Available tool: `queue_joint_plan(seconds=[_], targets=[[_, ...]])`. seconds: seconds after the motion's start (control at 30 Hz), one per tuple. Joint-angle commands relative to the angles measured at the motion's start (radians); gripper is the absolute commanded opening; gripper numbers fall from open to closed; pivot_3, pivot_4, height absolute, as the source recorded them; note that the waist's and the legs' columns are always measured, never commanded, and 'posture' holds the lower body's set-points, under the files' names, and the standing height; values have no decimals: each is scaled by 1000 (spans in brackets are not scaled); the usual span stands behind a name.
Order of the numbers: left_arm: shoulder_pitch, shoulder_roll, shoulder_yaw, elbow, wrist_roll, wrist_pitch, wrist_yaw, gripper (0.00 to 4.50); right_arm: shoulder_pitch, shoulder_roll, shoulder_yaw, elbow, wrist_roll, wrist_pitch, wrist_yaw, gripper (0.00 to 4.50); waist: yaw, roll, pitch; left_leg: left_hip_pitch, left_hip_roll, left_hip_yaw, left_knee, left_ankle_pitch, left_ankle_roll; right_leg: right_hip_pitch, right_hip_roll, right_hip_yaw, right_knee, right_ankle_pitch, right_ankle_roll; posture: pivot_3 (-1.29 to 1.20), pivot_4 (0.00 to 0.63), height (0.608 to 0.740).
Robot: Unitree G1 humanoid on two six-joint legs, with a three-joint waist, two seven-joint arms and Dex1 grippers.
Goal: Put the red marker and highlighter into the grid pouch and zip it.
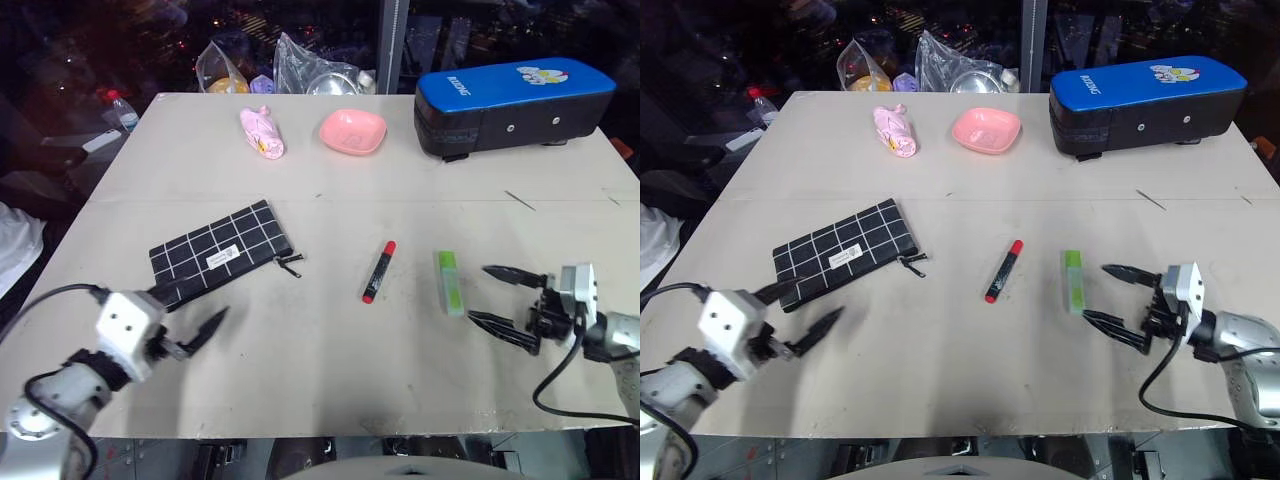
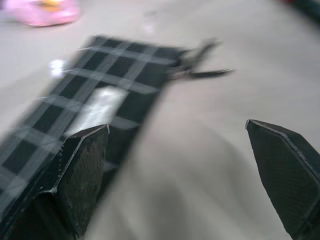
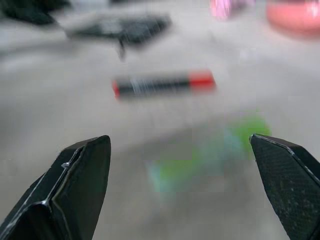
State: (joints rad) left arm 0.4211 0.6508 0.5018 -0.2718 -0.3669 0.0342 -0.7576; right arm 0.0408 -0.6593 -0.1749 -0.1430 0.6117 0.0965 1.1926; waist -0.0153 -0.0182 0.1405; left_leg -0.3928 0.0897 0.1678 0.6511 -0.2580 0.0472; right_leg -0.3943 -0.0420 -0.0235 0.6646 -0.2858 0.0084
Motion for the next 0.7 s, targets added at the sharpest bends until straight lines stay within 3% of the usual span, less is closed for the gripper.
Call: queue_joint_plan(seconds=[0.03,0.13,0.3,0.47,0.7], targets=[[-44,57,123,193,37,-117,9,4472,-50,30,21,-129,75,103,-85,4500,6,-1,0,-3,-2,-1,0,2,-4,-1,-3,-3,-1,1,3,0,150,740],[-46,138,210,407,118,-293,10,4472,-70,46,39,-164,73,135,-112,4500,1,-3,0,-5,-1,-4,1,2,-4,-2,-2,-6,-1,1,2,0,150,740],[-75,243,205,667,269,-600,64,4472,-78,47,47,-177,76,158,-114,4500,2,-2,0,-5,-2,-4,0,1,-3,-3,-5,-6,-1,0,-1,0,150,740],[-161,330,126,843,411,-843,152,4472,-81,38,59,-212,98,205,-106,4500,4,-4,-1,-6,-2,-4,0,-1,-3,-3,-8,-9,-1,0,-1,0,150,740],[-317,413,-67,1016,541,-1037,206,4472,-75,-6,70,-235,58,193,-71,4500,-1,-3,-1,-7,-2,-4,0,0,-1,-3,-10,-11,-1,0,-1,0,150,740]])
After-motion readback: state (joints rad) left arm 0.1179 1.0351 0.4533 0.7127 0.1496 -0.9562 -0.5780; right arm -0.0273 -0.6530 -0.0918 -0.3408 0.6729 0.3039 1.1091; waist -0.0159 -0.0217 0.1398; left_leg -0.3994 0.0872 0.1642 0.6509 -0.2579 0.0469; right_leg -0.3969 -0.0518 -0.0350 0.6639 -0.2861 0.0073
